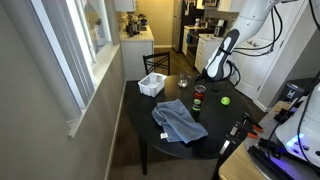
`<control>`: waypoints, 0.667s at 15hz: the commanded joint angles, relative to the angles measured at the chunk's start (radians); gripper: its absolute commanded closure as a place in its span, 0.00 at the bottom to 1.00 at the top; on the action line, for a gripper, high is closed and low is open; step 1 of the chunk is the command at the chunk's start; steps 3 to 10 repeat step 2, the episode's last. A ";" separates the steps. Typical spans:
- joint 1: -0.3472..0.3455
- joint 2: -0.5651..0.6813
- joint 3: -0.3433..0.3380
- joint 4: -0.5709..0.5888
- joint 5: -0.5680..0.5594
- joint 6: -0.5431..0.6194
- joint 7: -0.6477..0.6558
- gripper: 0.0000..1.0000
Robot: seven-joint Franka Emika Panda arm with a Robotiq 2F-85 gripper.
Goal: Put one tennis ball in the container.
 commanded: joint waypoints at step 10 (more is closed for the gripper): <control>0.002 -0.002 0.003 -0.001 0.015 -0.002 -0.011 0.00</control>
